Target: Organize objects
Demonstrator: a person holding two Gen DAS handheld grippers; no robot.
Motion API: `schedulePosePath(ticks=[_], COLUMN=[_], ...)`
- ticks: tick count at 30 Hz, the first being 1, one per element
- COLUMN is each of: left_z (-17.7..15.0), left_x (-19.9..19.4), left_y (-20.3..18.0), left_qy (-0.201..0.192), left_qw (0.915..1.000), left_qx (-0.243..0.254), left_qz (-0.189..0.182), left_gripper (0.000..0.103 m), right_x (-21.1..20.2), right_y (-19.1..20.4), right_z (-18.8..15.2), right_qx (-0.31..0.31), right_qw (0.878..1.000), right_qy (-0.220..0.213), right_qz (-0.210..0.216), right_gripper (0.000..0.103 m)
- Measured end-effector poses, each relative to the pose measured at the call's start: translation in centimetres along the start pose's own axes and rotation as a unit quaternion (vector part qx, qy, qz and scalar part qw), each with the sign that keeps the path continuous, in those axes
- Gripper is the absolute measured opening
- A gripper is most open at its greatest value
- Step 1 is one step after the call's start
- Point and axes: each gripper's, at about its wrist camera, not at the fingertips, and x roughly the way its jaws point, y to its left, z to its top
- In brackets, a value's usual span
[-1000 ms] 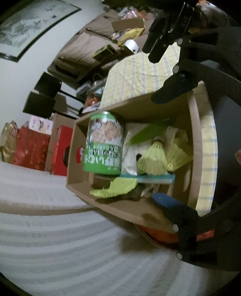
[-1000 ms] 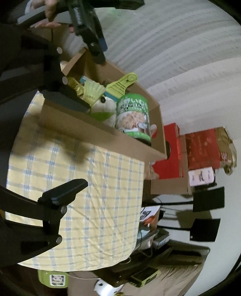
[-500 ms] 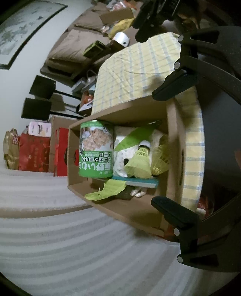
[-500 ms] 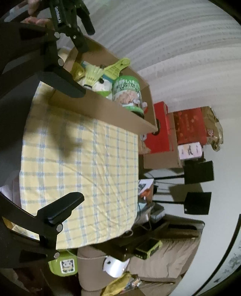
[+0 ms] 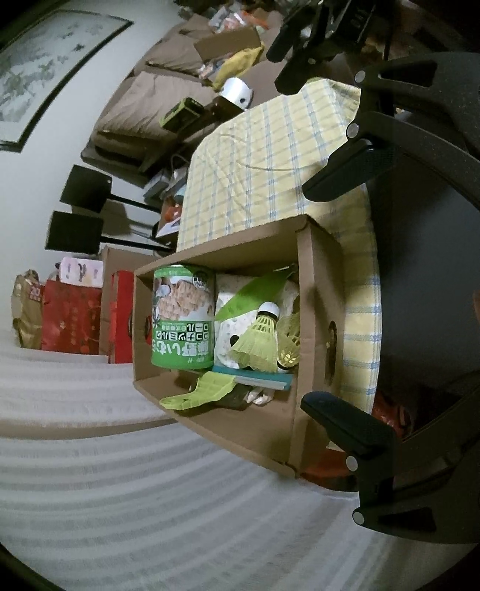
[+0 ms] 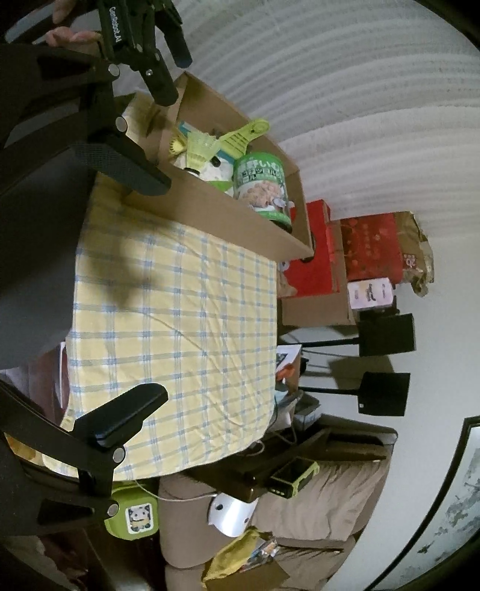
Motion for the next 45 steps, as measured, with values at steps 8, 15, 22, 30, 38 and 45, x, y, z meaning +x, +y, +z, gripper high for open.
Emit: schedulePosePath(ticks=[8, 15, 22, 30, 38, 45], left_z=[-0.3, -0.7, -0.9, -0.9, -0.9, -0.9], left_x=[-0.7, -1.5, -2.1, -2.2, -2.4, -2.3], left_y=[-0.5, -1.0, -1.1, -1.2, -1.3, -1.4], left_qy=[-0.006, -0.013, -0.02, -0.021, -0.025, -0.025], left_qw=[1.0, 0.9999, 0.9997, 0.9996, 0.9994, 0.9994], left_qx=[0.004, 0.007, 0.008, 0.01, 0.013, 0.014], left_qz=[0.007, 0.009, 0.013, 0.017, 0.02, 0.02], left_gripper=[0.103, 0.103, 0.103, 0.103, 0.103, 0.103], right_x=[-1.2, -1.7, -2.1, -2.1, -2.0, -2.0], right_y=[0.2, 0.5, 0.7, 0.8, 0.5, 0.4], right_z=[-0.8, -1.0, -1.1, -1.3, -1.3, -1.3], right_qx=[-0.004, -0.004, -0.005, -0.002, 0.0, 0.0], right_qw=[1.0, 1.0, 1.0, 1.0, 1.0, 1.0], right_qy=[-0.008, -0.011, -0.012, -0.011, -0.009, -0.009], right_qz=[-0.005, -0.006, -0.006, -0.011, -0.013, -0.013], right_gripper=[0.102, 0.102, 0.102, 0.102, 0.102, 0.102])
